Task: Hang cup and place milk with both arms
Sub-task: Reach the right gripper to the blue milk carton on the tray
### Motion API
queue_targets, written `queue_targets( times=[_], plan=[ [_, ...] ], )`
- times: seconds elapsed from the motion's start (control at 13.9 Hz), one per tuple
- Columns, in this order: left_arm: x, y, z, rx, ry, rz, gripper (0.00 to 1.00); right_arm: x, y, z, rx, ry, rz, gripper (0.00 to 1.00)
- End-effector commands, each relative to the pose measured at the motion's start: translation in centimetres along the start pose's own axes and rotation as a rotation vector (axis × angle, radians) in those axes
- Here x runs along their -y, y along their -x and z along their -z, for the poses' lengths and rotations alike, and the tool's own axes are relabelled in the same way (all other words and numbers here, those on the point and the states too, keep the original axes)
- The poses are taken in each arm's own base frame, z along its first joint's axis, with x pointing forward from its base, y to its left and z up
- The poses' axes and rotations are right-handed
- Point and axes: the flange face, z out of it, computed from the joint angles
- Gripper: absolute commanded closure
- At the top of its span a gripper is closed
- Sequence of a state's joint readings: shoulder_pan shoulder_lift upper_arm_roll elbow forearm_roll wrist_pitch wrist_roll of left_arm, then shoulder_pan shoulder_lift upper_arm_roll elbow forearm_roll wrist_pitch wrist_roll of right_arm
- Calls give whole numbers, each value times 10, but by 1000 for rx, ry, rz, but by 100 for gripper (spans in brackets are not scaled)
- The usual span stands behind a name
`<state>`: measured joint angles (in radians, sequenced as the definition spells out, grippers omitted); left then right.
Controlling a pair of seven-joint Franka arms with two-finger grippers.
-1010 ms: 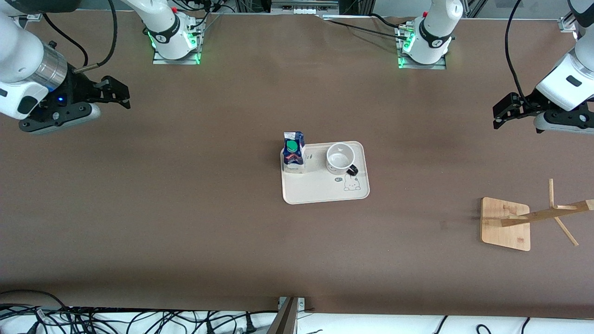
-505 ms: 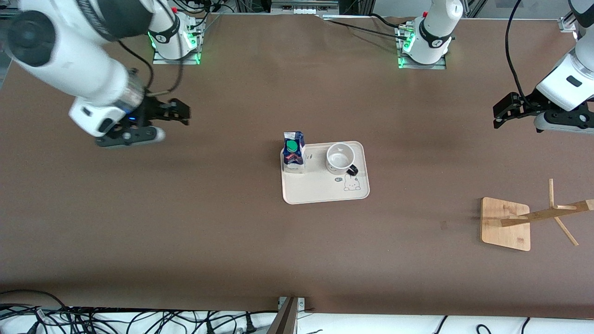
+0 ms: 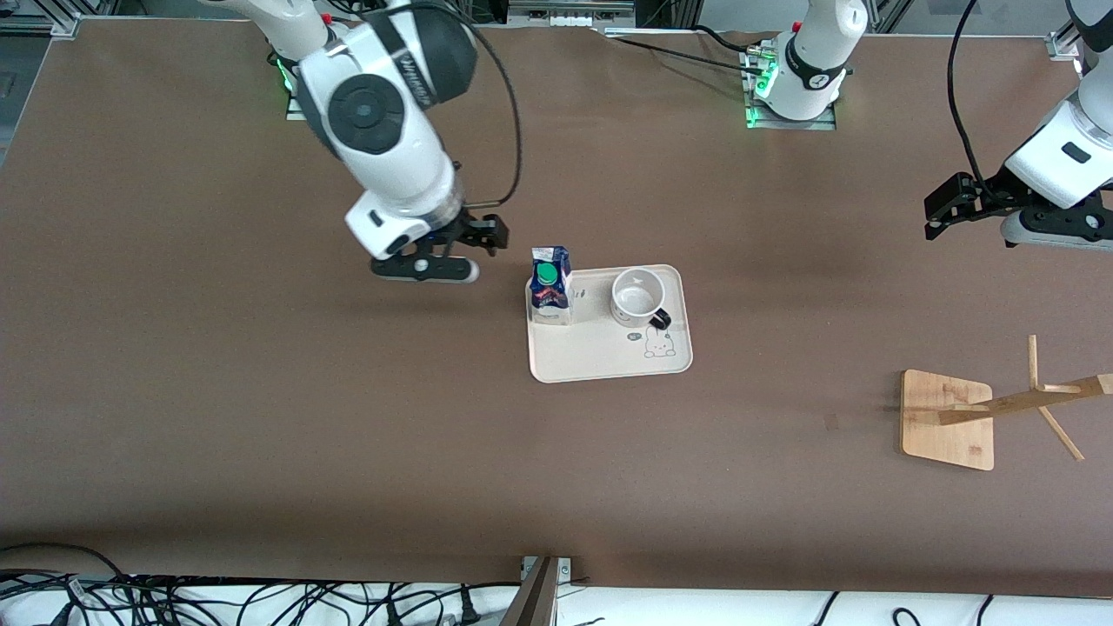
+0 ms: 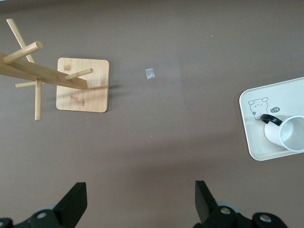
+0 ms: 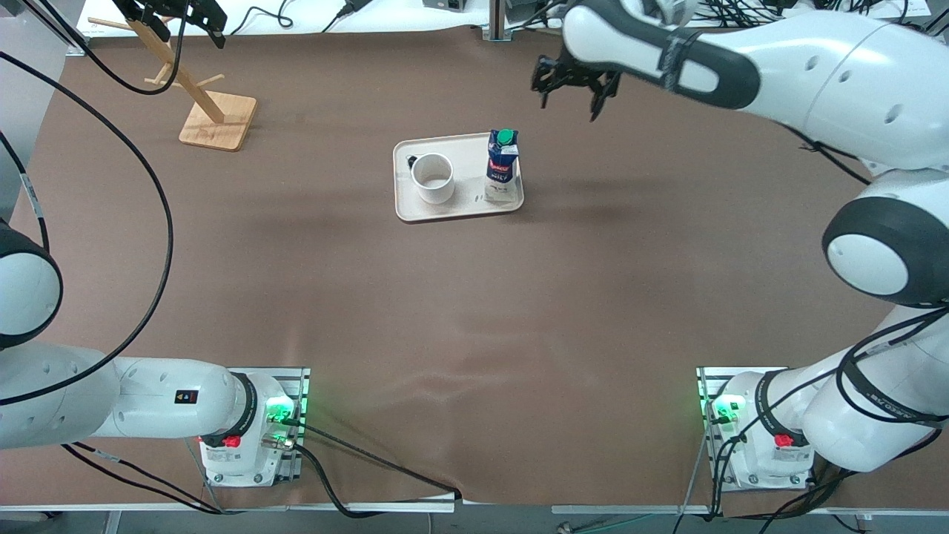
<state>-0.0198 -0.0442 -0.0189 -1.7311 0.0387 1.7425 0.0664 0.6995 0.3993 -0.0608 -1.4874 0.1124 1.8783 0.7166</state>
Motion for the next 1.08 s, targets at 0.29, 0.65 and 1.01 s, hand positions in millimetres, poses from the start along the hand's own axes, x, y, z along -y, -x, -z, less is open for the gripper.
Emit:
queue_targets(
  times=[0.29,0.65,1.01],
  plan=[
    [7,2,3,12,-2,-8,0,84,2,-52,-48,-2,-36,0],
    [5,1,4,10,-2,-10,0,92,10,-90,-47,64,-4,0],
    [3,1,4,10,-2,-11,0,94,8,-110,-42,74,-4,28]
  ],
)
